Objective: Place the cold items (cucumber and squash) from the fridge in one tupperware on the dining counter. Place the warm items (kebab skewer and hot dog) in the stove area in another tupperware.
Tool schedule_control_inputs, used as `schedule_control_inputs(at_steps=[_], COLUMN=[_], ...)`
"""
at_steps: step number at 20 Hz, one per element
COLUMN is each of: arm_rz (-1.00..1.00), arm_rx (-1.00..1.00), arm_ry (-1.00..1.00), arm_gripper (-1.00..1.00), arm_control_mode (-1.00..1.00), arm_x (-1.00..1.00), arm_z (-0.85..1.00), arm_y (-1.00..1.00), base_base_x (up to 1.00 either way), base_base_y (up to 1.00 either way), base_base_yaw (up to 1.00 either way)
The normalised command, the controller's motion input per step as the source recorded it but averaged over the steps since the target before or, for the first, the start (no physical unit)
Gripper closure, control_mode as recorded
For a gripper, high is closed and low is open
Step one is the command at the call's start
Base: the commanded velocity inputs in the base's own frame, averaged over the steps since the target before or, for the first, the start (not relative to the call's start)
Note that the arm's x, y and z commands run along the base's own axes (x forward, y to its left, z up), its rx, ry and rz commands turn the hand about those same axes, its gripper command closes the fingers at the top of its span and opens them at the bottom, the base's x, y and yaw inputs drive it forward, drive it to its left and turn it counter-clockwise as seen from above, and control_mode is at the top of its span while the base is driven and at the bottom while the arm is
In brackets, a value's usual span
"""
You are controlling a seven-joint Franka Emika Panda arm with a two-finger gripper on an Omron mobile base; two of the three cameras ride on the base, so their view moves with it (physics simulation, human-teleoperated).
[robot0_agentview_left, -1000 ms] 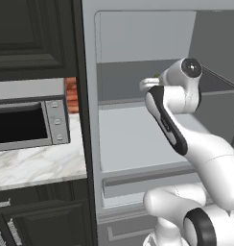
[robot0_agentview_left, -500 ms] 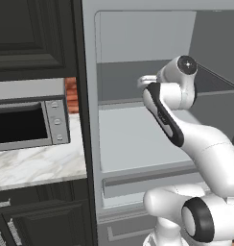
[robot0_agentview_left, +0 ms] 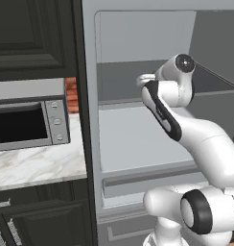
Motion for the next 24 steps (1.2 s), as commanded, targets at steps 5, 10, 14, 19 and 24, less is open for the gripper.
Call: schedule_control_inputs(at_steps=[5,10,14,19,24], arm_rz=[0.02,0.01,0.0,0.0,0.0], arm_rx=[0.0,0.0,0.0,0.01,0.02], arm_ry=[0.0,0.0,-0.14,-0.09,0.02], arm_gripper=[1.0,1.0,1.0,1.0,1.0], arm_control_mode=[-1.0,-1.0,-1.0,-1.0,-1.0], arm_x=[0.01,-0.25,-0.68,-0.96,-0.85], arm_z=[-0.19,-0.11,-0.02,0.17,0.35], arm_y=[0.0,0.02,0.1,0.1,0.08], base_base_x=[0.0,0.0,0.0,0.0,0.0], base_base_y=[0.0,0.0,0.0,0.0,0.0], base_base_yaw=[0.0,0.0,0.0,0.0,0.0])
